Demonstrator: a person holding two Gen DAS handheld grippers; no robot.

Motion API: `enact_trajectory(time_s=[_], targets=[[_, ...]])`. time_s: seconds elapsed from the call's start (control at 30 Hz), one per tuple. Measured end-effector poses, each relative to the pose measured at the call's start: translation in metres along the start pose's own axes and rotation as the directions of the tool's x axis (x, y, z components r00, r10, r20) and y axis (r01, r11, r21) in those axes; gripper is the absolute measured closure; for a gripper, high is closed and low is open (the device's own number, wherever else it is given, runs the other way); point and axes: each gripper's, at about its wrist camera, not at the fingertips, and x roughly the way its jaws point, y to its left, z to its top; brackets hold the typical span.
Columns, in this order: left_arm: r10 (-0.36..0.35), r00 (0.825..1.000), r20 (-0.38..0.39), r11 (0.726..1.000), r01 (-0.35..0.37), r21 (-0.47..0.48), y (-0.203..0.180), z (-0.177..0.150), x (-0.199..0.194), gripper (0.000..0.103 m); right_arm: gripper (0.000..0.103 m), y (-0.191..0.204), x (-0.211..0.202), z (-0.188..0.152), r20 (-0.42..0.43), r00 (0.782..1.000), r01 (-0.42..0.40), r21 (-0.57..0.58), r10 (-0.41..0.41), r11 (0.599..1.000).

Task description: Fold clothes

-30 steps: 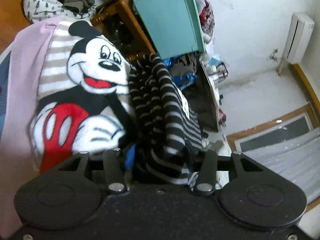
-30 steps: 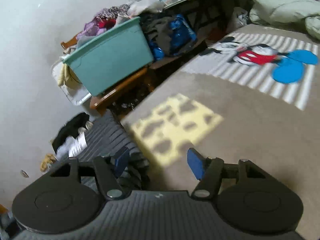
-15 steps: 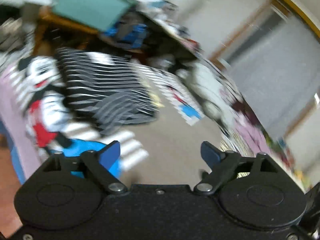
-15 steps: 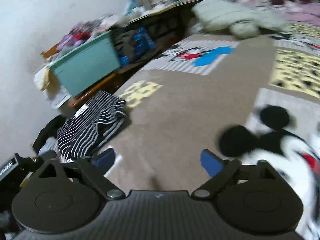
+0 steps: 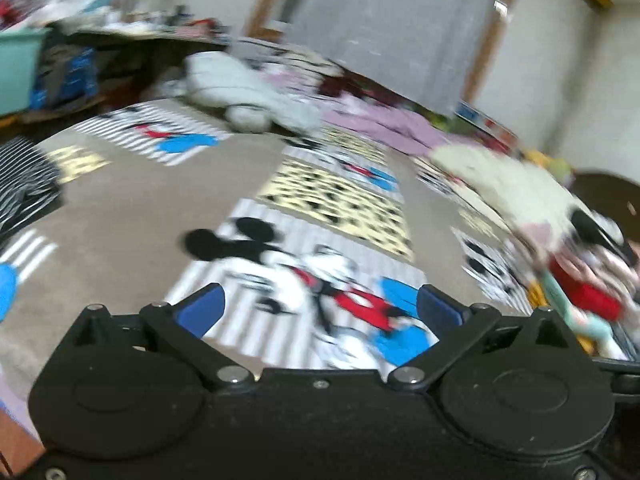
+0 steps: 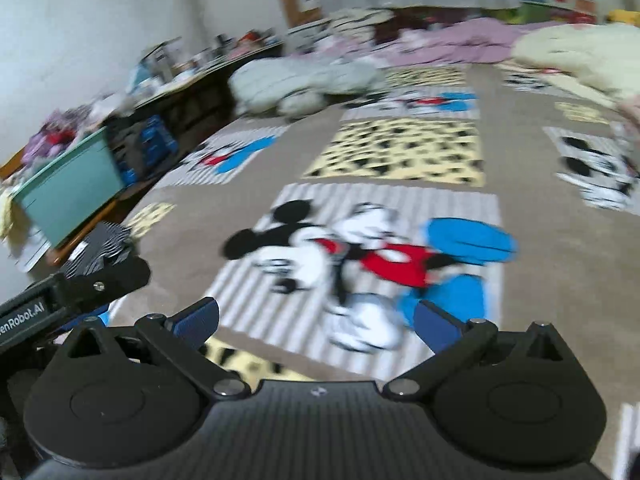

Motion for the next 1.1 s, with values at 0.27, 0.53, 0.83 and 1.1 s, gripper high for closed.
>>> enact_trajectory(time_s=[0.27,0.53,0.83,1.1], targets=[[-0.001,0.998,-0.066,0.985,0.013,0.17,-0.07,-0.023,0.003,0.0,0.0,-0.075,-0.062,-0.035,0.106,0.981,0.152,0.103,-0.163,0.983],[-0.023,0.992,-0.121,0.979,0.047,0.198,-0.099,-0.042,-0.01,0.0,0.0,-0.112,-0.099,-0.057,0.102,0.955,0.258,0.174,-0.278,0.95],[0.039,0.992,-0.118,0.949,0.0,0.317,-0.118,-0.049,-0.032,0.0,0.0,-0.111,-0.118,-0.07,0.083,0.948,0.29,0.167,-0.306,0.942],[0.039,0.994,-0.102,0.946,-0.004,0.323,-0.115,-0.053,-0.051,0.0,0.0,-0.094,-0.123,-0.078,0.079,0.955,0.271,0.15,-0.284,0.951]])
